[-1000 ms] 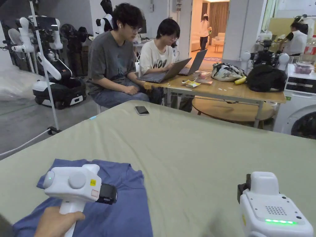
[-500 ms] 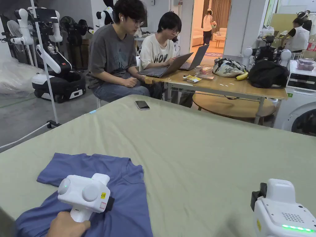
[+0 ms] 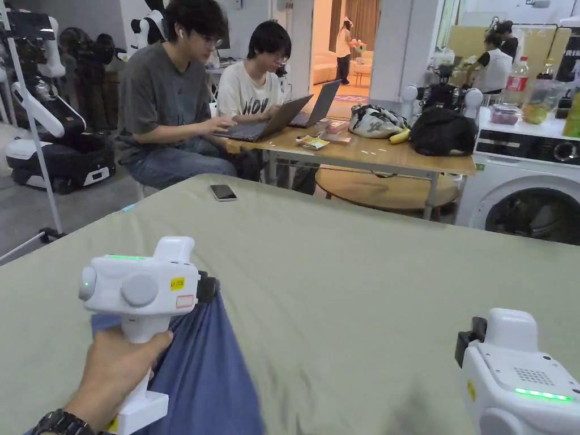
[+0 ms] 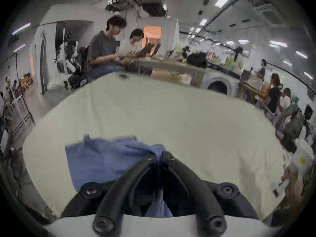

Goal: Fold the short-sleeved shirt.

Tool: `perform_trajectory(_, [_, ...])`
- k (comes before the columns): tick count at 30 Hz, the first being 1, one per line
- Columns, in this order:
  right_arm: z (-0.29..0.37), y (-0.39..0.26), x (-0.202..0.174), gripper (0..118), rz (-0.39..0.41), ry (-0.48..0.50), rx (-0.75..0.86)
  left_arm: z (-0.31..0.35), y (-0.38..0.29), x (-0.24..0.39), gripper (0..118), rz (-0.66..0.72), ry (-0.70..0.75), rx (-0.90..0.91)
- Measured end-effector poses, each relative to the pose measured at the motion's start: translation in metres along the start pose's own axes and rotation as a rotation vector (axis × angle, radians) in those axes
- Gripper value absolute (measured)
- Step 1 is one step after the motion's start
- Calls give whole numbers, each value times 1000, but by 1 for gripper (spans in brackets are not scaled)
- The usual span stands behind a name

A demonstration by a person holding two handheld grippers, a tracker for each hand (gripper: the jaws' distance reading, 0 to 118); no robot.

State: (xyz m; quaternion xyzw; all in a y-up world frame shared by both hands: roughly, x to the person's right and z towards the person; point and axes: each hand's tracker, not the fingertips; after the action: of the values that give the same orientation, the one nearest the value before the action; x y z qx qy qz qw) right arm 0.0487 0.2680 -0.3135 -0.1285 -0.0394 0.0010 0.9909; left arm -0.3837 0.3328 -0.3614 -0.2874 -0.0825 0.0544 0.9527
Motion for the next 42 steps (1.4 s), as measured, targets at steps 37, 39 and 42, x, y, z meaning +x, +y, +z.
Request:
perform_trajectory(37, [95, -16, 227, 0, -125, -449, -10, -81, -135, 426, 42, -328, -768, -356])
perform_trajectory(39, [94, -15, 223, 0, -128, -435, -15, -75, -127, 413, 55, -291, -759, -317])
perform_trajectory(42, [93, -11, 211, 0, -126, -396, -8, -60, -109, 384, 57, -264, -707, -202])
